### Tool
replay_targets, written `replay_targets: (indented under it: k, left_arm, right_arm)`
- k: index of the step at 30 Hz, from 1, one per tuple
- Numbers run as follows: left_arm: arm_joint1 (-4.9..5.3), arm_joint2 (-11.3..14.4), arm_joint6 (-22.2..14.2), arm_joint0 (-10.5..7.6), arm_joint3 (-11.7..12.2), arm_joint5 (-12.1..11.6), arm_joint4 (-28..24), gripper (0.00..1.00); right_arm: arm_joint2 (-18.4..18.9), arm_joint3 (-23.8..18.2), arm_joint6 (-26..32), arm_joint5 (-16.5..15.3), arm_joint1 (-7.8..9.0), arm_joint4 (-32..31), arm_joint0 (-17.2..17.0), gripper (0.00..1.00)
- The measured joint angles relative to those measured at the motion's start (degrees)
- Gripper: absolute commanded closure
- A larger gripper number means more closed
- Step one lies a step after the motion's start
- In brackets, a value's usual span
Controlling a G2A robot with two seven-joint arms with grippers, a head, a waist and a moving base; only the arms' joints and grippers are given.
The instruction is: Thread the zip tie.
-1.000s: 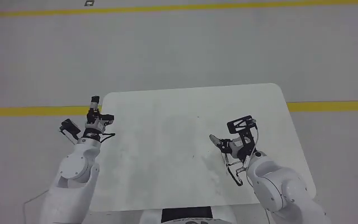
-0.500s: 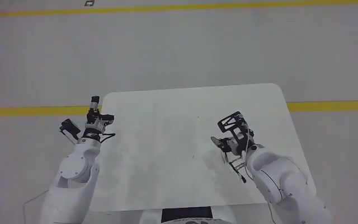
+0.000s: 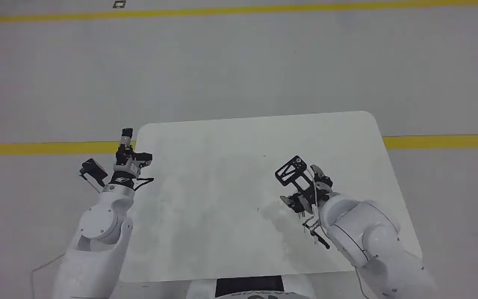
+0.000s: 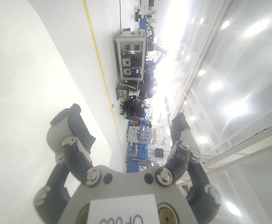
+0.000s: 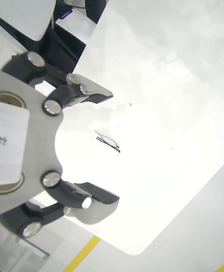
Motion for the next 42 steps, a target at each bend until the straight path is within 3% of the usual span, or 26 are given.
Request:
replay_targets:
  k: [8,13,21,35,42]
  left_arm:
    - [0.0,0.0,0.0,0.0,0.0,0.0,0.0,0.0]
    - [0.0,0.0,0.0,0.0,0.0,0.0,0.0,0.0]
    - [0.0,0.0,0.0,0.0,0.0,0.0,0.0,0.0]
    - [0.0,0.0,0.0,0.0,0.0,0.0,0.0,0.0]
    - [0.0,0.0,0.0,0.0,0.0,0.0,0.0,0.0]
  right_arm:
    - [-0.08,0.16,0.15,-0.14,0.0,-0.11,0.09,0.0]
    - [-2.45,3.17,7.11,-0.63,-0.3,0.08,2.96,0.0]
    - [-6.61,7.01,6.11,1.18,0.75,2.66,4.35,0.0]
    - [-6.75,7.24,6.12,1.22,0.84,2.76,4.55,0.0]
    - [-9.49,13.62,6.12,4.65,0.47,4.39,7.92,0.0]
